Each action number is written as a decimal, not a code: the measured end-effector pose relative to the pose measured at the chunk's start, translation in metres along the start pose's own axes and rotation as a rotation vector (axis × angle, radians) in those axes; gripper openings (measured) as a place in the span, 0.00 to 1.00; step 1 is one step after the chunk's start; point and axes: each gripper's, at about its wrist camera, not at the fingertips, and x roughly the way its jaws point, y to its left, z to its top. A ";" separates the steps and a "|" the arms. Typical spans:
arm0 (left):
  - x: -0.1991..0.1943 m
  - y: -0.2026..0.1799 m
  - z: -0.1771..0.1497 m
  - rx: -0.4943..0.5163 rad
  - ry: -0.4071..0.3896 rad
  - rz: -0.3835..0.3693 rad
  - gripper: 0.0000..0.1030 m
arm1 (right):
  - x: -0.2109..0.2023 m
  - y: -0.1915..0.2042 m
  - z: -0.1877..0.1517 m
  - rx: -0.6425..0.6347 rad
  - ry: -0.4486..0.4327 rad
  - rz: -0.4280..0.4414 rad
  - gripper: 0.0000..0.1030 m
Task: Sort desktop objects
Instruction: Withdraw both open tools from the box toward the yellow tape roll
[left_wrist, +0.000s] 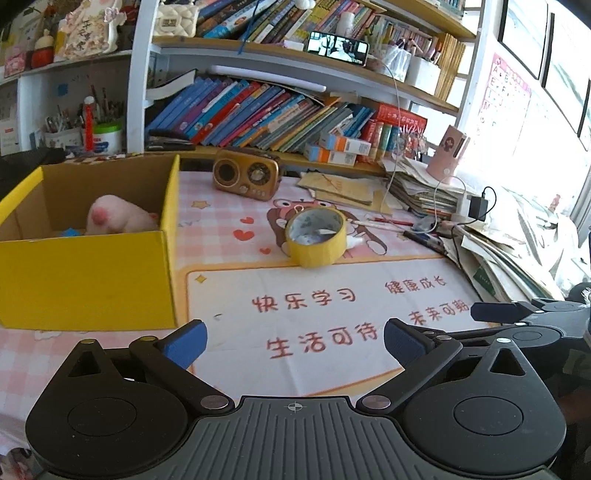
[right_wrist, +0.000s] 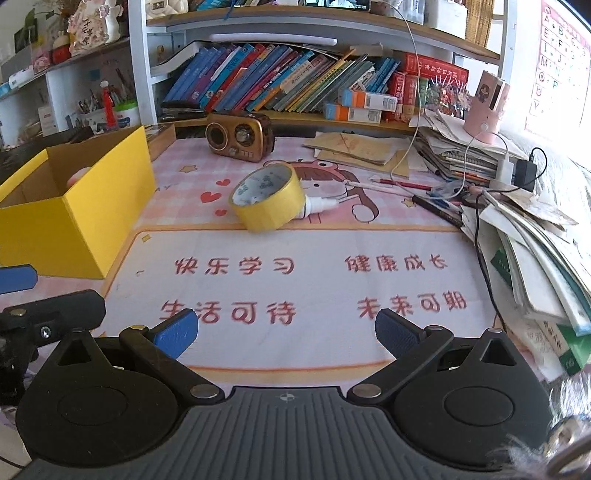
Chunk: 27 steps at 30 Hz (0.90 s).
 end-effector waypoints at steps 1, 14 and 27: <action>0.003 -0.001 0.001 -0.004 0.002 0.002 1.00 | 0.003 -0.003 0.002 -0.004 0.003 0.000 1.00; 0.043 -0.018 0.022 -0.047 0.025 0.065 1.00 | 0.041 -0.034 0.031 -0.041 0.020 0.059 1.00; 0.075 -0.027 0.040 -0.114 0.033 0.137 1.00 | 0.072 -0.067 0.055 -0.023 -0.003 0.136 1.00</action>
